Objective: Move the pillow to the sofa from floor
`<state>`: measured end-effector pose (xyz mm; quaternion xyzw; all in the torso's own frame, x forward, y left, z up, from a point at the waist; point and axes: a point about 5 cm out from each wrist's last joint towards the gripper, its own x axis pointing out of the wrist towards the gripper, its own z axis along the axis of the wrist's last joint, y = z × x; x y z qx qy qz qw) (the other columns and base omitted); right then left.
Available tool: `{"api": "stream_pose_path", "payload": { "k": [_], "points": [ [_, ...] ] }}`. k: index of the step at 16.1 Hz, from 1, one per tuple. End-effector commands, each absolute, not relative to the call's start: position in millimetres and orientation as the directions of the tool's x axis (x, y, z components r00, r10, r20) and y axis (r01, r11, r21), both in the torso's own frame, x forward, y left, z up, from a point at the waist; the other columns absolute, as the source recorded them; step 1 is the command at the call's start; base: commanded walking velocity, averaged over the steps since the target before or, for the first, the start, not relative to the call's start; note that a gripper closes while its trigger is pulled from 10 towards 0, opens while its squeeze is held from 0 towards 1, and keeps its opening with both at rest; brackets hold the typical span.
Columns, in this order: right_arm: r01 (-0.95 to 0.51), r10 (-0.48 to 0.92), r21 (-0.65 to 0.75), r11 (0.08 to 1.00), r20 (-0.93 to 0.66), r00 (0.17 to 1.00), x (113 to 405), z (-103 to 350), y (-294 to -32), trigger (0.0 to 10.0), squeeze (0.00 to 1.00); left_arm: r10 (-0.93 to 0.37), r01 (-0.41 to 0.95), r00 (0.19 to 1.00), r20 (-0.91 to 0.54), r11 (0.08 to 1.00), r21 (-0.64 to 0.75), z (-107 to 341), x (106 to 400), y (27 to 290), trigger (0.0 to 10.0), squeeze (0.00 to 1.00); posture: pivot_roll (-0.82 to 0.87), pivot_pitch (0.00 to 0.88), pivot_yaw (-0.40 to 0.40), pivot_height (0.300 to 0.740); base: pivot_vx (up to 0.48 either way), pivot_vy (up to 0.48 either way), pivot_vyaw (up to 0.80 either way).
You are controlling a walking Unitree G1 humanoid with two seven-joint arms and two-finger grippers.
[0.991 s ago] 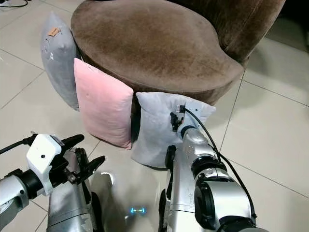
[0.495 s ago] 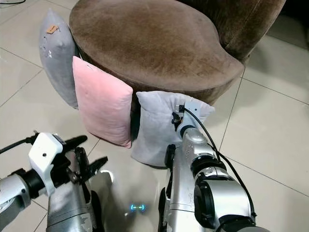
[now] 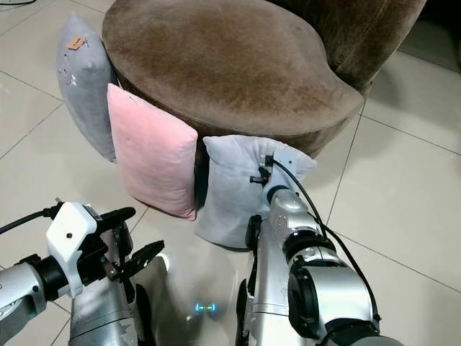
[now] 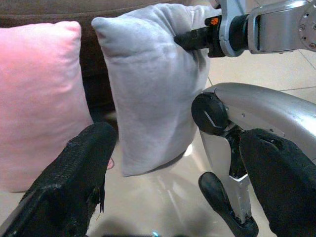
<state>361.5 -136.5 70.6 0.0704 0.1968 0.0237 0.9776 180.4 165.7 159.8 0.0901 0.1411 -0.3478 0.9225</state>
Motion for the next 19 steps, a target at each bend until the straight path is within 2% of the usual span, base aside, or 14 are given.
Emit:
{"api": "stream_pose_path", "payload": {
  "k": [1, 4, 8, 10, 14, 17, 18, 19],
  "points": [
    [-0.021, 0.088, 0.163, 0.986, -0.419, 0.904, 356.0, 61.0, -132.1, 0.0, 0.00, -0.619, 0.670, 0.709, -0.338, 0.740, 0.050, 154.1, 178.8, 164.8, 10.0, 0.00, 0.09, 0.220, -0.063, 0.446, 0.000, 0.000, 0.00],
    [-0.026, 0.098, 0.187, 0.982, -0.383, 0.918, 358.2, 65.9, -132.5, 0.0, 0.00, -0.607, 0.663, 0.717, -0.342, 0.746, 0.065, 151.7, 179.0, 169.1, 10.0, 0.00, 0.09, 0.154, -0.071, 0.446, 0.000, 0.000, 0.00],
    [-0.025, 0.091, 0.245, 0.969, -0.260, 0.961, 359.4, 78.8, -147.3, 0.0, 0.00, -0.523, 0.571, 0.798, -0.299, 0.815, 0.101, 142.9, 189.9, 177.5, 10.0, 0.00, 0.06, 0.000, -0.082, 0.446, 0.000, 0.000, 0.00],
    [-0.028, 0.058, 0.244, 0.969, -0.116, 0.992, 359.5, 104.2, -165.5, 0.0, 0.00, -0.430, 0.468, 0.869, -0.244, 0.875, 0.125, 137.6, 205.7, 179.6, 10.0, 0.00, 0.03, 0.000, -0.068, 0.446, 0.000, 0.000, 0.00],
    [-0.043, 0.017, 0.246, 0.968, 0.107, 0.994, 364.9, 167.9, -192.8, 0.0, 0.00, -0.333, 0.353, 0.932, -0.143, 0.924, 0.146, 138.5, 240.2, 174.3, 10.0, 0.00, 0.03, 0.000, -0.061, 0.446, 0.000, 0.000, 0.00],
    [-0.079, 0.010, 0.243, 0.967, 0.273, 0.962, 365.6, 226.7, -190.6, 0.0, 0.00, -0.331, 0.344, 0.938, -0.099, 0.923, 0.172, 142.9, 253.1, 171.5, 10.0, 0.00, 0.03, 0.000, -0.047, 0.446, 0.000, 0.000, 0.00],
    [-0.056, -0.018, 0.241, 0.969, 0.298, 0.955, 364.9, 241.2, -188.5, 10.0, 0.00, -0.324, 0.334, 0.943, -0.081, 0.924, 0.188, 145.8, 259.9, 171.8, 10.0, 0.00, 0.03, 0.000, -0.033, 0.446, 0.000, 0.000, 0.00],
    [-0.073, -0.022, 0.259, 0.963, 0.348, 0.937, 361.8, 258.3, -183.0, 10.0, 0.00, -0.311, 0.318, 0.948, -0.065, 0.926, 0.203, 149.4, 265.3, 172.2, 10.0, 0.00, 0.03, 0.000, -0.026, 0.446, 0.000, 0.000, 0.00]
  ]
}}
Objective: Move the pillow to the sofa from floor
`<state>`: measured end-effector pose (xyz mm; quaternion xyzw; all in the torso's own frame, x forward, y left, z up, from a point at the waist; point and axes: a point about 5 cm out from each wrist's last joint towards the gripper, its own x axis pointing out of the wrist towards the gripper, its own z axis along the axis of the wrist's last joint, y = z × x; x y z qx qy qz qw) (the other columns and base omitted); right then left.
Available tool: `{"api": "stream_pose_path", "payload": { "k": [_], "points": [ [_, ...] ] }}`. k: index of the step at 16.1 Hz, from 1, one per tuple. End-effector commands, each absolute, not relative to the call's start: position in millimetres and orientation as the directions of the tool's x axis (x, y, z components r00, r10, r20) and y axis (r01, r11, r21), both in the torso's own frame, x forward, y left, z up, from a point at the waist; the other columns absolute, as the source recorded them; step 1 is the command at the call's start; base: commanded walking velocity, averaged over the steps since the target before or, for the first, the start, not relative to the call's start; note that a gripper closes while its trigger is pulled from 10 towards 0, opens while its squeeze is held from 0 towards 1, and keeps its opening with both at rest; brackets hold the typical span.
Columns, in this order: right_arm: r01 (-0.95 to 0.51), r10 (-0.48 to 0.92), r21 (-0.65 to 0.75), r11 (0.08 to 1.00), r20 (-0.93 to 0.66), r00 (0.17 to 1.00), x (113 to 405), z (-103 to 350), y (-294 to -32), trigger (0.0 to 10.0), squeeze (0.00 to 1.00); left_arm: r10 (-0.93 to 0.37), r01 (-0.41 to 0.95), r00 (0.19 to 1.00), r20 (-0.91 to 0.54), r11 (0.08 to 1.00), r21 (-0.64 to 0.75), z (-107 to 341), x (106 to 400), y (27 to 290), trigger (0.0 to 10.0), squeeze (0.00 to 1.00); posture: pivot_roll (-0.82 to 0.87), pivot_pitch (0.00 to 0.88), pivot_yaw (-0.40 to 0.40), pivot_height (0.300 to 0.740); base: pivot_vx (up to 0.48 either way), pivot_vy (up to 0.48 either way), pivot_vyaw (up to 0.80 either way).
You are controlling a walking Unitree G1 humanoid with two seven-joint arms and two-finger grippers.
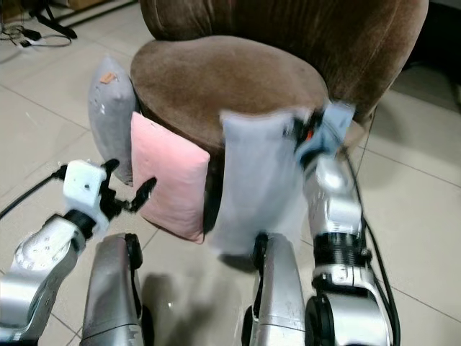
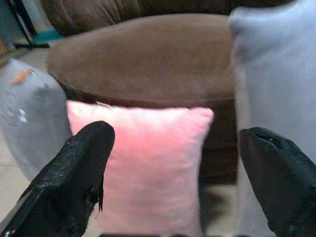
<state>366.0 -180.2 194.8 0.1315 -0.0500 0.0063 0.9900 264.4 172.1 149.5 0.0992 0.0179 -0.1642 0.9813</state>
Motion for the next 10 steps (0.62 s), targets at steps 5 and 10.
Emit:
{"api": "stream_pose_path", "payload": {
  "k": [5, 10],
  "points": [
    [-0.099, -0.065, 0.320, 0.942, 0.466, 0.882, 340.5, 301.4, -172.0, 10.0, 0.00, -0.303, 0.303, 0.952, -0.031, 0.930, 0.209, 152.0, 266.2, 165.6, 10.0, 0.00, 0.01, 0.000, -0.004, 0.446, 0.000, 0.000, 0.00],
    [-0.099, -0.061, 0.360, 0.928, 0.407, 0.912, 333.3, 278.2, -153.6, 10.0, 0.00, -0.266, 0.255, 0.964, 0.019, 0.940, 0.228, 159.7, 274.4, 163.3, 10.0, 0.00, 0.00, 0.000, -0.002, 0.491, 0.000, 0.000, 0.00]
  ]
}}
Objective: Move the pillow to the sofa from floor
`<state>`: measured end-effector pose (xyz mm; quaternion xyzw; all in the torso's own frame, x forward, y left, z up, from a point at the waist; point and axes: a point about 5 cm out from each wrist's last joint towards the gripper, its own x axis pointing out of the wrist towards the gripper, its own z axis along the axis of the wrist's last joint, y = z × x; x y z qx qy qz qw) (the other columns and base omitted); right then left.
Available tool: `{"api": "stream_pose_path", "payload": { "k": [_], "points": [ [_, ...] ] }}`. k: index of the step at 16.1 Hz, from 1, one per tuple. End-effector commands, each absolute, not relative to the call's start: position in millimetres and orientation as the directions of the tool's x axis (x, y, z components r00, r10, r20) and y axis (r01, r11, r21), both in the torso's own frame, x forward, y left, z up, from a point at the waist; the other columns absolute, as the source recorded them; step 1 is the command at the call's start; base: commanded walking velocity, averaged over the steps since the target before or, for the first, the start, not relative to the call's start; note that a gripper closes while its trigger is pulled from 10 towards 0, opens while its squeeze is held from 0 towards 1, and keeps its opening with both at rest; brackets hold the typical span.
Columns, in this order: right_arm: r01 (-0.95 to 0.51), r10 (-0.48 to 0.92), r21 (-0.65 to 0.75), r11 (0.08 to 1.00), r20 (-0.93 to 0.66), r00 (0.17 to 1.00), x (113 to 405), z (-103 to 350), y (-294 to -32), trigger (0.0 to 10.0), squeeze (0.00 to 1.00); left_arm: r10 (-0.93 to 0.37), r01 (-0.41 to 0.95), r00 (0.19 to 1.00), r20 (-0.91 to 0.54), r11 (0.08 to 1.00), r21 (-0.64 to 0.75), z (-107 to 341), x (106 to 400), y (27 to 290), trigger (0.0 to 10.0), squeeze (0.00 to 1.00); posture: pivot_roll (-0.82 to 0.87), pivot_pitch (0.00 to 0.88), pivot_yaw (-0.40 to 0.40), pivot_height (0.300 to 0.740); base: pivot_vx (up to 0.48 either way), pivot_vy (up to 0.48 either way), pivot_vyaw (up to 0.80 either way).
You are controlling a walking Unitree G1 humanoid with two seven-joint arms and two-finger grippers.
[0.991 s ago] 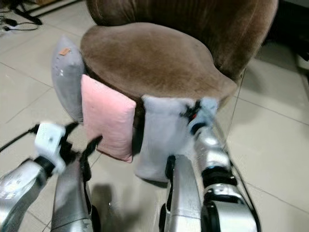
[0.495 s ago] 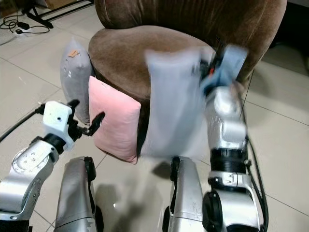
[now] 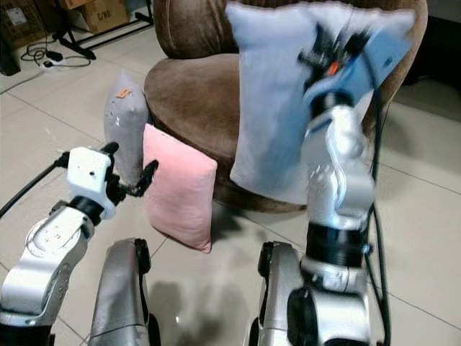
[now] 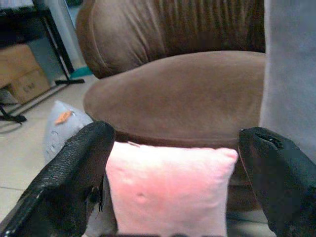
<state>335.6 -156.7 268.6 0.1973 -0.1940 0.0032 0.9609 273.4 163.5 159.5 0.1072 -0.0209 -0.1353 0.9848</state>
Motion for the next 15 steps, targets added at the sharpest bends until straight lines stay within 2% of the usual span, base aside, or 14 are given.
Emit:
{"api": "stream_pose_path", "payload": {
  "k": [1, 5, 11, 15],
  "points": [
    [-0.094, -0.062, 0.365, 0.926, 0.396, 0.916, 333.6, 275.7, -152.9, 10.0, 0.00, -0.262, 0.250, 0.965, 0.024, 0.942, 0.226, 160.7, 274.8, 163.3, 10.0, 0.00, 0.00, 0.000, -0.002, 0.496, 0.000, 0.000, 0.00],
    [-0.054, -0.085, 0.387, 0.921, 0.334, 0.939, 330.5, 260.3, -160.2, 10.0, 0.00, -0.227, 0.219, 0.974, 0.015, 0.953, 0.209, 152.2, 269.4, 162.8, 10.0, 0.00, -0.01, 0.000, -0.003, 0.536, 0.000, 0.000, 0.00],
    [0.066, -0.153, 0.330, 0.942, 0.246, 0.957, 303.3, 229.0, -184.7, 10.0, 0.00, -0.230, 0.232, 0.973, -0.037, 0.949, 0.213, 134.6, 251.3, 162.5, 10.0, 0.00, -0.05, 0.000, 0.021, 0.586, 0.000, 0.000, 0.00],
    [0.074, -0.170, 0.382, 0.921, 0.223, 0.960, 298.9, 226.4, -185.8, 10.0, 0.00, -0.220, 0.219, 0.975, -0.020, 0.946, 0.239, 138.0, 257.3, 160.7, 10.0, 0.00, -0.04, 0.000, 0.017, 0.631, 0.000, 0.000, 0.00]
  ]
}}
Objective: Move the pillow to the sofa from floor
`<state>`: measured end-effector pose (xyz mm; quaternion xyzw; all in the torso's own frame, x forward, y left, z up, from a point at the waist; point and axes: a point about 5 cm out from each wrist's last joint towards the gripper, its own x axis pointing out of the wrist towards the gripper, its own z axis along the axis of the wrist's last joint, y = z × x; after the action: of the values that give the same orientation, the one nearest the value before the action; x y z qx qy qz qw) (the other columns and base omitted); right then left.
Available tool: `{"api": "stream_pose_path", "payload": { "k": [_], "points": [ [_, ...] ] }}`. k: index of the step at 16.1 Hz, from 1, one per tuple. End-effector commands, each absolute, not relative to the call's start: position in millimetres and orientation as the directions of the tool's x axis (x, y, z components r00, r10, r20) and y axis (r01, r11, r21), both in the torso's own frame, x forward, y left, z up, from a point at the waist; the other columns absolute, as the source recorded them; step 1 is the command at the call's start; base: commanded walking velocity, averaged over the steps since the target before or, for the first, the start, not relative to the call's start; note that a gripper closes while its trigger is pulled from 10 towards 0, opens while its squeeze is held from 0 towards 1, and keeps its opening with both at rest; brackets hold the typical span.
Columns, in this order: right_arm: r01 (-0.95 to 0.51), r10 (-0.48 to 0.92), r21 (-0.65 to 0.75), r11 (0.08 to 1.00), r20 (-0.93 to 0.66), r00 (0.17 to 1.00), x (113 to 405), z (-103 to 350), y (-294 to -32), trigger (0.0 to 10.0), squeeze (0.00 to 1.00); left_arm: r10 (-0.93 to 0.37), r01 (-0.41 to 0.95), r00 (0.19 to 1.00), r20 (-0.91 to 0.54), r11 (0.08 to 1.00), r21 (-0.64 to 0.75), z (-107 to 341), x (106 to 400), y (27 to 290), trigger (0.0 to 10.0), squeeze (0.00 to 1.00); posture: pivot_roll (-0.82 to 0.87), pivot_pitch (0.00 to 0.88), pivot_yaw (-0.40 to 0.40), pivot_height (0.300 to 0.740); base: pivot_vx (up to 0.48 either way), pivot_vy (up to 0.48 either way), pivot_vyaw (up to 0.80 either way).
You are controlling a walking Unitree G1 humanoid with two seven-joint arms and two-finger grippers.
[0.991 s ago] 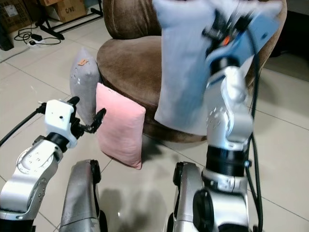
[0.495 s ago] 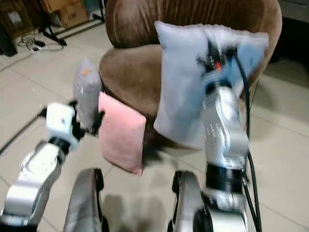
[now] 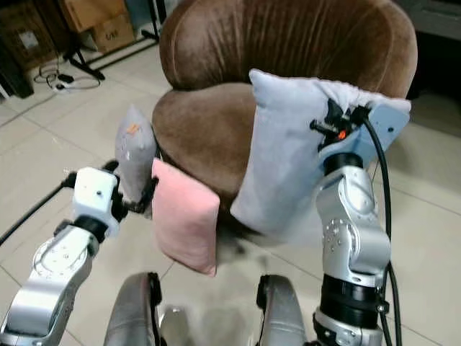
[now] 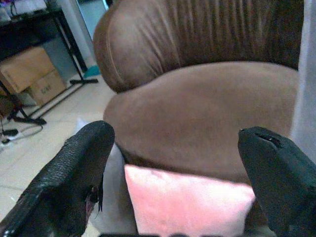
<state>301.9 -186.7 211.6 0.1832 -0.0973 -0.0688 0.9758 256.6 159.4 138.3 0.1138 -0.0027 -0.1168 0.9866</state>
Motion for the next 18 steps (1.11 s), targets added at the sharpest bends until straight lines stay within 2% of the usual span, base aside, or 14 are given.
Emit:
{"api": "stream_pose_path", "payload": {
  "k": [1, 9, 12, 18],
  "points": [
    [0.070, -0.167, 0.388, 0.919, 0.223, 0.960, 299.8, 227.4, -183.5, 10.0, 0.00, -0.216, 0.213, 0.976, -0.015, 0.946, 0.244, 139.2, 258.4, 160.8, 10.0, 0.00, -0.04, 0.000, 0.012, 0.641, 0.000, 0.000, 0.00],
    [0.025, -0.105, 0.403, 0.915, 0.178, 0.979, 297.2, 215.0, -171.9, 10.0, 0.00, -0.185, 0.181, 0.983, -0.007, 0.952, 0.246, 142.4, 262.4, 168.2, 10.0, 0.00, -0.03, 0.000, 0.013, 0.706, 0.000, 0.000, 0.00],
    [0.086, -0.155, 0.403, 0.911, 0.142, 0.978, 296.3, 209.3, -178.2, 10.0, 0.00, -0.199, 0.195, 0.980, -0.014, 0.943, 0.270, 141.8, 264.4, 164.8, 10.0, 0.00, -0.04, 0.000, 0.024, 0.736, 0.000, 0.000, 0.00],
    [0.172, -0.208, 0.357, 0.918, 0.065, 0.976, 294.0, 192.2, -188.4, 10.0, 0.00, -0.191, 0.184, 0.981, -0.002, 0.942, 0.280, 145.0, 268.1, 167.7, 10.0, 0.00, -0.05, 0.000, 0.031, 0.740, 0.000, 0.000, 0.00]
  ]
}}
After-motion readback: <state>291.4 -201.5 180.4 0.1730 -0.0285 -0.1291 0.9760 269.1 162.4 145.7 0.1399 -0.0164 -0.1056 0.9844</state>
